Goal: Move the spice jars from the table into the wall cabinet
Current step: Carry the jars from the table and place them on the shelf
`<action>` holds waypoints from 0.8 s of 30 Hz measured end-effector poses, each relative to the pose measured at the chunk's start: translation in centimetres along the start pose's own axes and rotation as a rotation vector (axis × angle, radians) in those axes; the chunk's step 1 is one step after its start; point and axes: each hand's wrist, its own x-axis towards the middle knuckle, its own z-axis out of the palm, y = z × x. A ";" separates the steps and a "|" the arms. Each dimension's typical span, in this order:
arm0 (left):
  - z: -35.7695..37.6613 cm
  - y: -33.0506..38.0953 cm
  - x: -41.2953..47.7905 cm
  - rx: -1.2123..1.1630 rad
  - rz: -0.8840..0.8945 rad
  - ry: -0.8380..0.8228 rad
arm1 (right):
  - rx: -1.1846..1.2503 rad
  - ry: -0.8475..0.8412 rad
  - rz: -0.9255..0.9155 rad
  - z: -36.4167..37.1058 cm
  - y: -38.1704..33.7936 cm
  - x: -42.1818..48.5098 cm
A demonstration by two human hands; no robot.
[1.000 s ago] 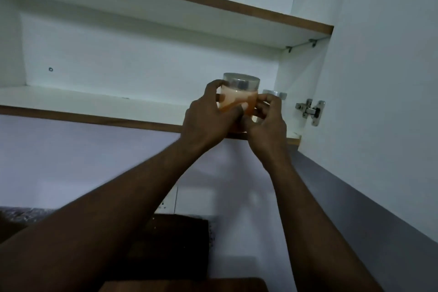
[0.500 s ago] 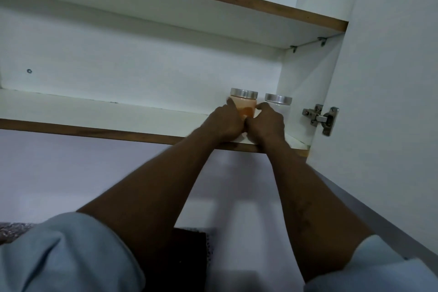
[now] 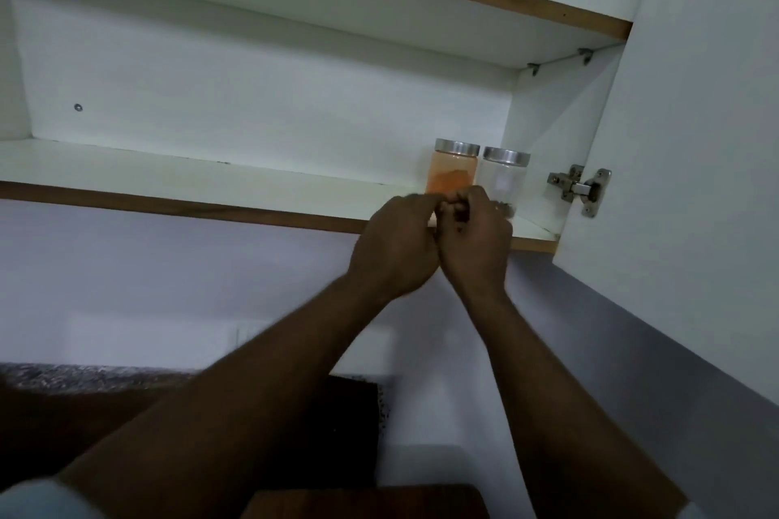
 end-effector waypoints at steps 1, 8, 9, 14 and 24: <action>-0.7 -0.1 -2.1 -0.017 0.025 0.018 | 0.040 0.024 -0.025 -0.1 -0.6 -1.9; -4.4 -1.8 -15.3 -0.077 -0.123 0.040 | 0.284 -0.151 0.098 0.7 -4.3 -15.1; -4.8 -2.2 -17.0 -0.087 -0.153 0.032 | 0.283 -0.188 0.126 1.0 -4.5 -17.0; -5.9 -3.9 -26.5 -0.101 -0.344 -0.057 | 0.283 -0.374 0.263 2.9 -5.0 -26.6; -6.2 -7.3 -45.7 0.041 -0.736 -0.579 | 0.226 -1.368 0.668 5.8 -2.1 -44.4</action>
